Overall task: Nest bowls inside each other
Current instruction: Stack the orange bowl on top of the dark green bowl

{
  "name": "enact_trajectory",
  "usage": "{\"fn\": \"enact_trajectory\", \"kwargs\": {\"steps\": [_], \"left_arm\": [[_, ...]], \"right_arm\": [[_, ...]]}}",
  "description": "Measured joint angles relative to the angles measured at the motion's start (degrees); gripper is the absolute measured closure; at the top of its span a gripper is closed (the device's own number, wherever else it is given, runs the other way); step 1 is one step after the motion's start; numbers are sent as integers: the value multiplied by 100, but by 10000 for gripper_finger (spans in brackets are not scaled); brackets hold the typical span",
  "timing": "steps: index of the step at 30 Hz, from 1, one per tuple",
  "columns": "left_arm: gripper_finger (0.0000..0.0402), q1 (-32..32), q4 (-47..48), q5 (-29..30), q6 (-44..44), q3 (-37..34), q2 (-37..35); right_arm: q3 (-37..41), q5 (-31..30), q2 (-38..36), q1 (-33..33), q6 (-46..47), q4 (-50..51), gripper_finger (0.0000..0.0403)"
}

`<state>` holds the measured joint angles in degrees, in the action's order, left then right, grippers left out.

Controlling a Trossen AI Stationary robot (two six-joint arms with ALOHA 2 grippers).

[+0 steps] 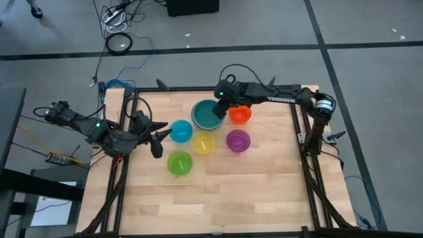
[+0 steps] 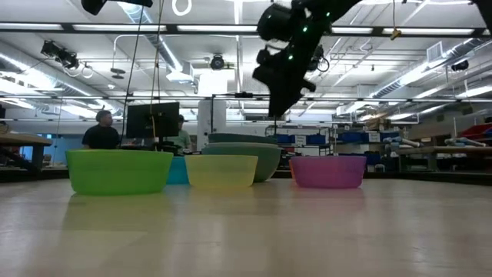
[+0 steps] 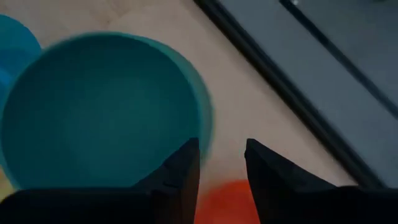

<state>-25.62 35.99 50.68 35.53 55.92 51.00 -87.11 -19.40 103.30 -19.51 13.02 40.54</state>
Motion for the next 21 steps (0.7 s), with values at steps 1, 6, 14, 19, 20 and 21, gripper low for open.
{"fn": "enact_trajectory", "kwargs": {"steps": [1, 6, 14, 19, 20, 21], "left_arm": [[245, -1, 10, -27, 21, 0, 0], [245, -1, 232, -120, 237, 0, 0], [245, -1, 336, -130, 415, 0, 0], [245, -1, 325, -139, 525, 0, 0], [245, -1, 325, -143, 525, 0, 0], [245, -1, 325, -147, 525, 0, 0]], "right_arm": [[0, -59, -100, 0, -13, 166, 287], [-11, 35, -561, -26, 96, 1444, 287], [560, 1440, -600, -203, 343, 1943, 286], [1112, 1760, -598, -209, 353, 1097, 285], [1199, 1810, -598, -221, 352, 959, 283], [1287, 1814, -598, -223, 354, 834, 281]]}}
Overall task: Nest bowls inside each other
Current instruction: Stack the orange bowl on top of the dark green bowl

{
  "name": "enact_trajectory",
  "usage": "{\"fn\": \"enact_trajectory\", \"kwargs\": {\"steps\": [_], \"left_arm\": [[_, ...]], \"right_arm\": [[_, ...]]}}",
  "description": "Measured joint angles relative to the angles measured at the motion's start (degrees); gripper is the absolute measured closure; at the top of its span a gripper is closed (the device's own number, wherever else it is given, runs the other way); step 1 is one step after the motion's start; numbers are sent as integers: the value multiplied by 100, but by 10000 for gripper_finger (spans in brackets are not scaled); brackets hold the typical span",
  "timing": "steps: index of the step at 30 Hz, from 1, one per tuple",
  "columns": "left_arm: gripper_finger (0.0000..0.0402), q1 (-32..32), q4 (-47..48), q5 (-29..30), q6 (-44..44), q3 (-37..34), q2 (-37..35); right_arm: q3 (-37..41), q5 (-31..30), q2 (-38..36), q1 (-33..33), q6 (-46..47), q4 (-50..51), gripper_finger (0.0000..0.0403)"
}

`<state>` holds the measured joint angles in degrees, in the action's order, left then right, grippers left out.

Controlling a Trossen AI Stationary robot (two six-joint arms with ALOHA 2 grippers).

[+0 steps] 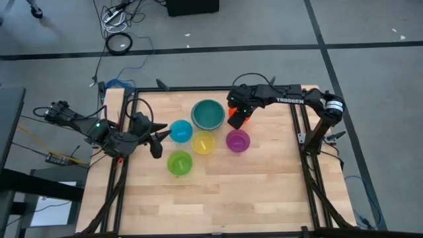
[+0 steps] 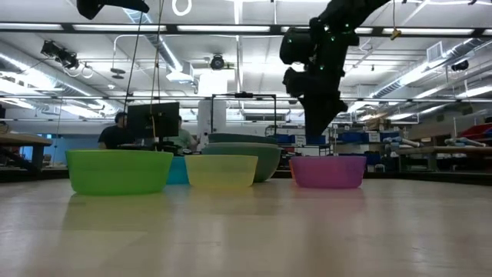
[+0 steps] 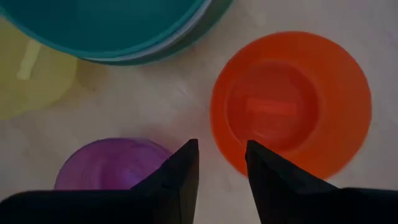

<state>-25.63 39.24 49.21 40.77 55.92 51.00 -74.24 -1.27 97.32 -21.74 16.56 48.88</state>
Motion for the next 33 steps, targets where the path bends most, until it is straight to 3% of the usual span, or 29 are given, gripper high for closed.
{"fn": "enact_trajectory", "kwargs": {"steps": [10, 33], "left_arm": [[245, 0, 0, 2, 0, 0, 0], [244, 0, 2, 37, 0, 0, 0]], "right_arm": [[544, -68, 4, -52, 55, -934, 253], [1519, -266, 7, -50, 442, -2324, 255]]}}
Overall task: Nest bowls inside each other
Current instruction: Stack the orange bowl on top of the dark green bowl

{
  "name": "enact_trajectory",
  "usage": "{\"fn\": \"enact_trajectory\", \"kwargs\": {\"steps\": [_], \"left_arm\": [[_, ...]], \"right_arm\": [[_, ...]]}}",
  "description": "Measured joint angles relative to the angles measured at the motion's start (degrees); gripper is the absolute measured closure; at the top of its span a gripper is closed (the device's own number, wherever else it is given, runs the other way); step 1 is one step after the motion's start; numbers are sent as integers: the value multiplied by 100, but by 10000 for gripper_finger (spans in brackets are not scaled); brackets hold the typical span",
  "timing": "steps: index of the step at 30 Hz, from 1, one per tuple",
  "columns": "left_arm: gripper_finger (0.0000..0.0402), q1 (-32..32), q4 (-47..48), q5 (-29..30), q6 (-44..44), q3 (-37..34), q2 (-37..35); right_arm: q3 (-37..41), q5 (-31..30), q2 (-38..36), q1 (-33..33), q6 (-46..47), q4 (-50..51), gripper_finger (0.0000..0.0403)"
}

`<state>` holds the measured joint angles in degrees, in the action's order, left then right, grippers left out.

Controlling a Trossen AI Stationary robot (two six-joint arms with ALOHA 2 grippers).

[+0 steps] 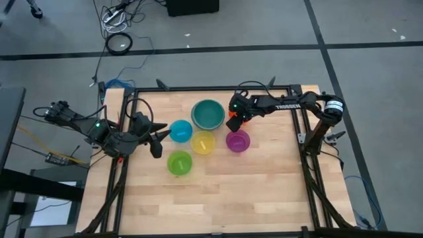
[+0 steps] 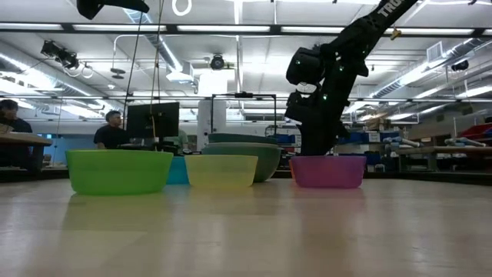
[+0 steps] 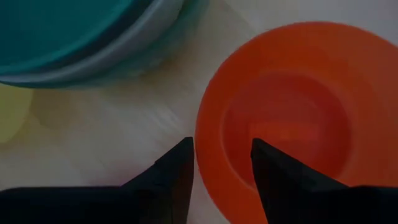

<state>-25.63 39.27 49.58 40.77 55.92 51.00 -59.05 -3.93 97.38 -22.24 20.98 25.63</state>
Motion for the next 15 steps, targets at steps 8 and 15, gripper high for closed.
{"fn": "enact_trajectory", "kwargs": {"steps": [8, 15], "left_arm": [[244, 0, 7, 2, -11, 0, 0], [245, 0, 9, 13, -20, 0, 0]], "right_arm": [[303, -218, 0, -7, 15, -357, 263], [368, -171, 0, -120, -34, -420, 342]]}}
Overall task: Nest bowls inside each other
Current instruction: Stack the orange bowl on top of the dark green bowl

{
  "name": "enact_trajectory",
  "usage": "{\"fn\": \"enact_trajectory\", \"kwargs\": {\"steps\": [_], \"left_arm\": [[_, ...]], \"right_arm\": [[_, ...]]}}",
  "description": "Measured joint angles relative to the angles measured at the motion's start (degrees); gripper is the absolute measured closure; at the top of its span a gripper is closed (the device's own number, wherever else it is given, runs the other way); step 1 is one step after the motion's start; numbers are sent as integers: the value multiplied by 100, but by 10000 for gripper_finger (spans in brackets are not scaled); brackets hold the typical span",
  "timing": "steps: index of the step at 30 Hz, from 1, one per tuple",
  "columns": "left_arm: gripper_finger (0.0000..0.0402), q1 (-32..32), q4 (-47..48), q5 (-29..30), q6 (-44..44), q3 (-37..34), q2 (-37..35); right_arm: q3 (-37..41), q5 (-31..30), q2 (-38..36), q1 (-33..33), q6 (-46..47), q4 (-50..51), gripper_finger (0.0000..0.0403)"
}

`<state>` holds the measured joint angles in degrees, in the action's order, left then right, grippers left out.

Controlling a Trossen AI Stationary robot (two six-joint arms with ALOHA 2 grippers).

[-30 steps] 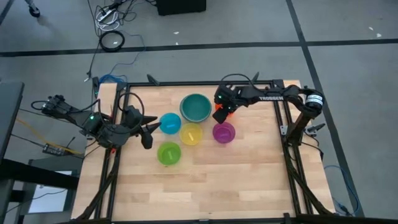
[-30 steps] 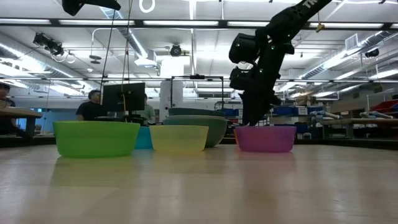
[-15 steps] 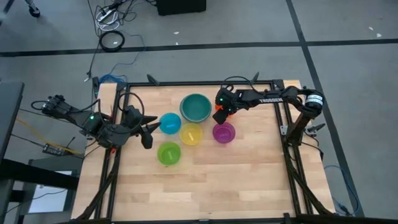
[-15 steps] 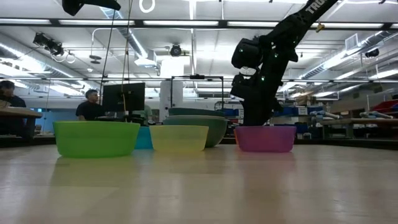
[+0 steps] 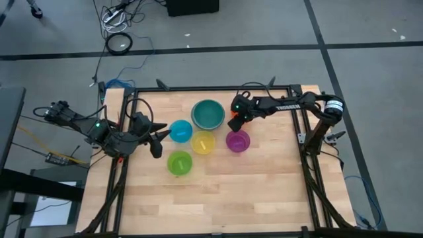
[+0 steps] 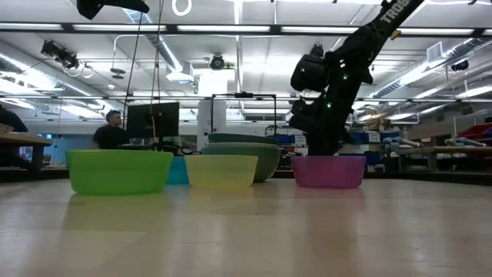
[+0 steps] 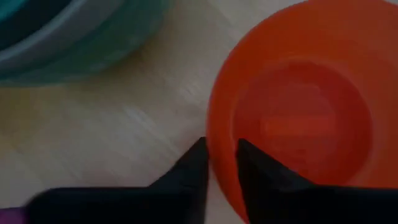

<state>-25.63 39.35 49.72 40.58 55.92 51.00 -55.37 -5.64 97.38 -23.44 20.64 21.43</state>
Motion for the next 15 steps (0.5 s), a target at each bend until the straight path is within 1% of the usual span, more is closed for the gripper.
{"fn": "enact_trajectory", "kwargs": {"steps": [2, 3, 8, 11, 15], "left_arm": [[245, 0, 0, 4, 0, 0, 0], [245, 0, 0, 8, 0, 0, 0], [245, 0, 0, 11, 0, 0, 0], [245, 0, 0, 12, -1, 0, 2], [245, 0, 0, 25, -1, 0, 2]], "right_arm": [[0, 72, 0, -57, -75, -5, 382], [0, 71, 0, -74, -84, -3, 391], [0, 43, -65, -191, -93, -36, 399], [0, 34, -260, -181, -85, -262, 401], [-240, -247, -508, 20, -99, -359, 402]]}}
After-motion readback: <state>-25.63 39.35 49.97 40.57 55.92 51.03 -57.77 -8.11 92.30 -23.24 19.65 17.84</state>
